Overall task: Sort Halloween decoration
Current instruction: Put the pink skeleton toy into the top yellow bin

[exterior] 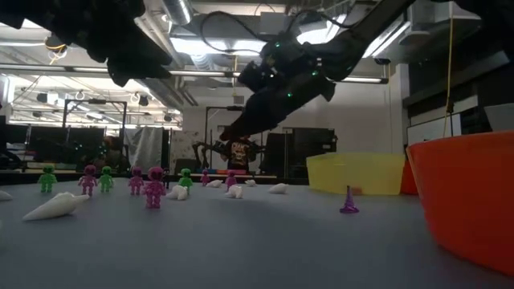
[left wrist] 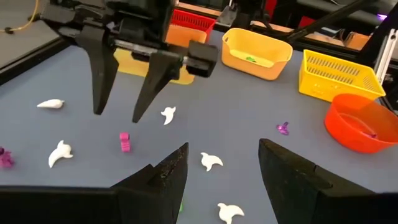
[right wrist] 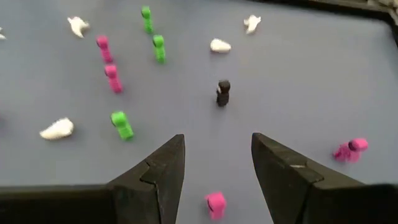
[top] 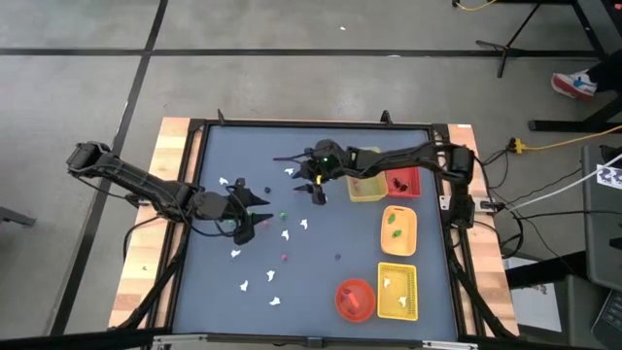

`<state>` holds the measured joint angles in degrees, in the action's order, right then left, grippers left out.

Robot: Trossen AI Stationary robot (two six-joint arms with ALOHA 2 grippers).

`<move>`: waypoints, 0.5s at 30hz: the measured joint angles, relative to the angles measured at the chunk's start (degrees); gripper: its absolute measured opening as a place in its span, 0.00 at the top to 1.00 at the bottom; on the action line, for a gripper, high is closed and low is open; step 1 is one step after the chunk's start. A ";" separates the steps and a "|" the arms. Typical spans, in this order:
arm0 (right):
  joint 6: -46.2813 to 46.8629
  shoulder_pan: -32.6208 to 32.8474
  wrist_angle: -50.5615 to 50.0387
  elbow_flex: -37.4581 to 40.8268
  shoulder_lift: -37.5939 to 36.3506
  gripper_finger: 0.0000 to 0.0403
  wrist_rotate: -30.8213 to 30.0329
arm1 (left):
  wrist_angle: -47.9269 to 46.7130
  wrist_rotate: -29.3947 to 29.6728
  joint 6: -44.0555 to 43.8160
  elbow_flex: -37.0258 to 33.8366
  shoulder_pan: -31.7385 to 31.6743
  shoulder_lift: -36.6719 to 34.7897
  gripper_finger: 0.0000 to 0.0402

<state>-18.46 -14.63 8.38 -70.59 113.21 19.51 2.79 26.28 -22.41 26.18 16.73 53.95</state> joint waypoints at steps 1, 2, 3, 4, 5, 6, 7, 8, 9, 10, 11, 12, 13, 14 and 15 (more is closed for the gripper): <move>0.00 0.00 -0.21 -0.53 0.52 0.54 -0.49 | 0.00 -0.01 -0.01 0.01 0.01 0.00 0.55; 0.00 0.00 -0.72 -0.99 1.00 0.54 -0.88 | 0.03 -0.02 -0.02 0.01 0.02 0.00 0.55; 0.02 0.00 -1.48 -1.23 1.41 0.54 -1.01 | 0.19 -0.01 -0.02 0.01 0.02 0.00 0.55; 0.01 0.00 -2.43 -1.46 1.81 0.54 -0.96 | 0.46 0.00 -0.02 0.01 0.00 0.00 0.56; 0.01 0.00 -2.63 -1.62 2.33 0.54 -0.99 | 0.52 0.00 -0.02 0.01 0.00 0.00 0.55; 0.02 0.00 -2.44 -1.68 2.79 0.54 -1.01 | 0.54 0.00 0.00 0.01 0.00 0.00 0.55; 0.00 0.00 -2.43 -1.68 3.17 0.54 -1.03 | 0.65 0.00 -0.04 0.01 0.02 0.00 0.56; -0.10 0.00 -2.32 -1.68 3.57 0.54 -1.03 | 0.68 0.00 -0.04 0.01 0.01 0.00 0.55; -0.25 0.00 -2.25 -1.72 4.08 0.54 -1.03 | 0.69 0.00 -0.06 0.01 0.00 0.00 0.55; -0.26 0.00 -2.39 -1.72 4.50 0.54 -1.03 | 0.78 0.00 -0.11 0.01 0.00 0.00 0.56; -0.28 0.00 -2.69 -1.72 5.02 0.54 -1.10 | 0.86 0.00 -0.19 0.01 0.00 0.00 0.55; -0.30 0.01 -2.73 -1.72 5.52 0.54 -1.70 | 0.87 0.00 -0.35 0.01 0.02 0.00 0.55; -0.37 0.02 -2.61 -1.72 5.91 0.54 -2.28 | 0.85 0.00 -0.69 0.01 0.00 0.00 0.55; -0.67 0.02 -2.62 -1.72 6.14 0.54 -2.88 | 0.85 0.00 -1.10 0.01 0.00 0.00 0.55; -1.19 0.00 -2.60 -1.72 6.31 0.54 -3.45 | 0.85 0.00 -1.21 0.01 0.00 0.00 0.55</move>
<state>-19.65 -14.63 5.78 -72.31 119.52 16.06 3.64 26.28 -23.63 26.20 16.73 53.95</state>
